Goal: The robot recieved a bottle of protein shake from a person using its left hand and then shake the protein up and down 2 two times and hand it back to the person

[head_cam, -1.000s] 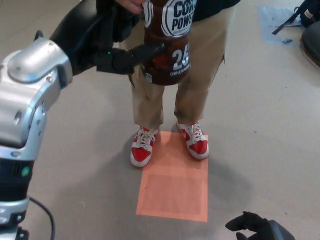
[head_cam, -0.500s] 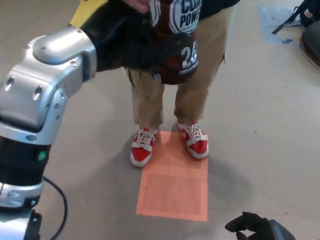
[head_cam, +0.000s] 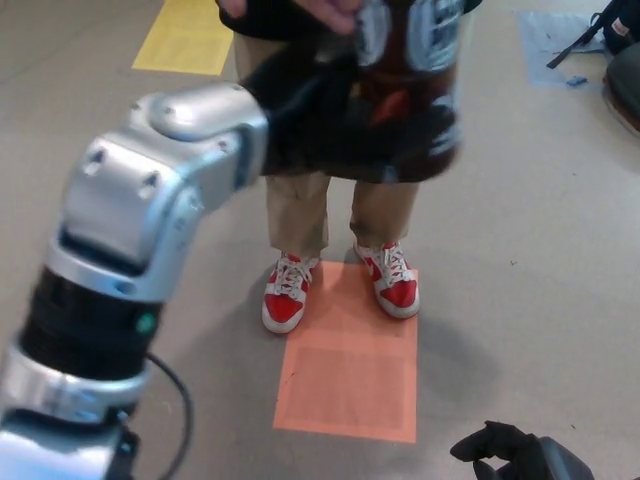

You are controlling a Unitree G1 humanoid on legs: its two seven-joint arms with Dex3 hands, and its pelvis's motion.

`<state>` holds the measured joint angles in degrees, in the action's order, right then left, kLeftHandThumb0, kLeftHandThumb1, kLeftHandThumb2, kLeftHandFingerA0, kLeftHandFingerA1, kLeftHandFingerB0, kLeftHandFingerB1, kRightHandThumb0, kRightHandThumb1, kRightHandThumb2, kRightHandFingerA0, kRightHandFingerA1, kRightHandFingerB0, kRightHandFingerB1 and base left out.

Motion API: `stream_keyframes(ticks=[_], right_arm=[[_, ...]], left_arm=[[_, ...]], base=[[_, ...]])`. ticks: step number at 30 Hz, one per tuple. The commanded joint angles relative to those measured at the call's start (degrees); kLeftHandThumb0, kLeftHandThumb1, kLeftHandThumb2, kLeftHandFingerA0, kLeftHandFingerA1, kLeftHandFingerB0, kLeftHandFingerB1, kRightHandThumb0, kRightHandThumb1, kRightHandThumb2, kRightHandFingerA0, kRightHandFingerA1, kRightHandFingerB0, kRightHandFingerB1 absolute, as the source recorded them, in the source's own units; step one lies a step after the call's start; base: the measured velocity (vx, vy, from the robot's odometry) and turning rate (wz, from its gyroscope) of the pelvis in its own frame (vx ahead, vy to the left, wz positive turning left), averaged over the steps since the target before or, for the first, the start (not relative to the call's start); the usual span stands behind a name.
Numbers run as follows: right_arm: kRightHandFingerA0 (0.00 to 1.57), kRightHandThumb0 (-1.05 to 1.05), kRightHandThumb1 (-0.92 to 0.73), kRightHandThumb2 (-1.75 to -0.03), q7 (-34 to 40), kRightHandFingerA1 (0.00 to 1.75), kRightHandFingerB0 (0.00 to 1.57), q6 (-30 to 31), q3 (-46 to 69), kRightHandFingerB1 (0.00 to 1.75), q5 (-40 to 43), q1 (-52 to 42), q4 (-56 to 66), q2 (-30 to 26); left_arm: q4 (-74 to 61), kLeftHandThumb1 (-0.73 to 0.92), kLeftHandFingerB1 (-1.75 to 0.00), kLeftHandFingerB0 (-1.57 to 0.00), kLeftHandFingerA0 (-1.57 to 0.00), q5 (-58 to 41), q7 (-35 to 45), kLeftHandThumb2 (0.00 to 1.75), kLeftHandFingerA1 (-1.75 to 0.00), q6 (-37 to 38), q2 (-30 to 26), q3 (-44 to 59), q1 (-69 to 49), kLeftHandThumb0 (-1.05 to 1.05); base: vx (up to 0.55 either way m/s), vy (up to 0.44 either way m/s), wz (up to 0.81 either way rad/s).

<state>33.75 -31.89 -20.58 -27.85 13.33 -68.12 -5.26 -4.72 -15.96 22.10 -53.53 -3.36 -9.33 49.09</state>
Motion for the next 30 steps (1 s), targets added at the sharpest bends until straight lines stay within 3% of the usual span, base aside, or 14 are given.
stream_keyframes(ticks=[1, 2, 3, 5, 6, 7, 8, 13, 16, 20, 25, 30], right_arm=[[0.88, -0.29, -0.81, -0.74, 1.0, 0.67, 0.80, -2.6, 0.8, 0.66, 0.0, 0.3, -0.9, -2.1], [0.89, -0.28, -0.80, -0.74, 1.2, 0.66, 0.80, -2.6, 0.6, 0.67, -0.3, 0.3, -0.8, -2.1], [0.89, -0.28, -0.80, -0.74, 1.3, 0.66, 0.80, -2.5, 0.6, 0.67, -0.3, 0.3, -0.7, -2.1], [0.88, -0.29, -0.79, -0.72, 1.2, 0.68, 0.80, -2.4, 0.7, 0.67, -0.2, 0.4, -0.7, -2.1], [0.88, -0.29, -0.79, -0.72, 0.8, 0.68, 0.80, -2.5, 0.9, 0.67, 0.0, 0.4, -0.7, -2.1], [0.87, -0.28, -0.80, -0.73, 0.4, 0.71, 0.81, -2.3, 1.0, 0.67, 0.1, 0.6, -0.7, -1.9], [0.85, -0.28, -0.81, -0.74, -0.1, 0.74, 0.80, -2.1, 1.2, 0.67, 0.4, 0.7, -0.6, -1.8], [0.89, -0.27, -0.80, -0.70, 0.1, 0.69, 0.83, -2.6, 1.7, 0.63, 0.2, 0.9, -1.0, -1.3], [0.86, -0.28, -0.80, -0.69, 0.1, 0.67, 0.83, -2.6, 1.7, 0.60, 0.1, 0.7, -1.1, -1.0], [0.87, -0.28, -0.79, -0.68, 0.7, 0.72, 0.83, -2.9, 1.5, 0.60, -0.2, -0.4, -1.0, -0.9], [0.90, -0.27, -0.78, -0.70, -0.3, 0.60, 0.83, -3.3, 1.8, 0.60, 0.2, 0.2, -1.4, -1.1], [0.88, -0.27, -0.76, -0.72, 0.7, 0.69, 0.83, -3.8, 1.2, 0.62, -0.6, 0.6, -1.9, -0.8]], left_arm=[[-4.1, 0.87, -0.59, -0.84, -1.10, 7.1, -16.1, 0.67, -0.92, 8.0, 7.6, 2.0, -6.8, -0.24], [-4.2, 0.88, -0.83, -0.78, -1.01, 7.9, -16.8, 0.65, -1.10, 9.4, 7.9, 2.1, -7.3, -0.25], [-4.2, 0.88, -0.83, -0.78, -1.01, 8.2, -17.0, 0.65, -1.10, 10.0, 8.0, 2.2, -7.5, -0.25], [-3.8, 0.87, -1.05, -0.66, -0.95, 8.7, -17.3, 0.66, -1.24, 11.3, 8.4, 2.5, -7.7, -0.27], [-3.8, 0.87, -1.05, -0.66, -0.95, 8.8, -17.4, 0.66, -1.24, 11.5, 8.5, 2.7, -7.8, -0.27], [-3.6, 0.88, -1.09, -0.62, -0.85, 8.3, -17.3, 0.68, -1.41, 11.1, 8.4, 3.6, -7.5, -0.25], [-3.5, 0.87, -1.11, -0.58, -0.78, 8.1, -17.1, 0.69, -1.46, 11.0, 8.3, 4.1, -7.4, -0.24], [-2.4, 0.89, -1.08, -0.59, -0.74, 7.5, -15.3, 0.66, -1.48, 12.7, 7.3, 5.2, -8.7, -0.21], [-2.3, 0.87, -1.12, -0.62, -0.83, 8.5, -14.8, 0.66, -1.44, 14.6, 6.2, 4.3, -12.1, -0.20], [-1.3, 0.85, -1.16, -0.64, -0.84, 11.7, -13.1, 0.65, -1.40, 21.1, 2.8, 0.4, -19.1, -0.20], [2.8, 0.84, -1.06, -0.64, -0.84, 14.1, -13.4, 0.67, -1.35, 28.2, 0.3, -1.9, -24.9, -0.22], [7.0, 0.85, -1.07, -0.62, -0.83, 13.5, -12.5, 0.67, -1.38, 32.3, -1.0, -1.4, -29.7, -0.20]], base=[[0.00, 0.000, 0.00], [0.00, 0.000, 0.00], [0.00, 0.000, 0.00], [0.00, 0.000, 0.00], [0.00, 0.000, 0.00], [0.00, 0.000, 0.00], [0.00, 0.000, 0.00], [0.00, 0.000, 0.00], [0.00, 0.000, 0.00], [0.00, 0.000, 0.00], [0.00, 0.000, 0.00], [0.00, 0.000, 0.00]])
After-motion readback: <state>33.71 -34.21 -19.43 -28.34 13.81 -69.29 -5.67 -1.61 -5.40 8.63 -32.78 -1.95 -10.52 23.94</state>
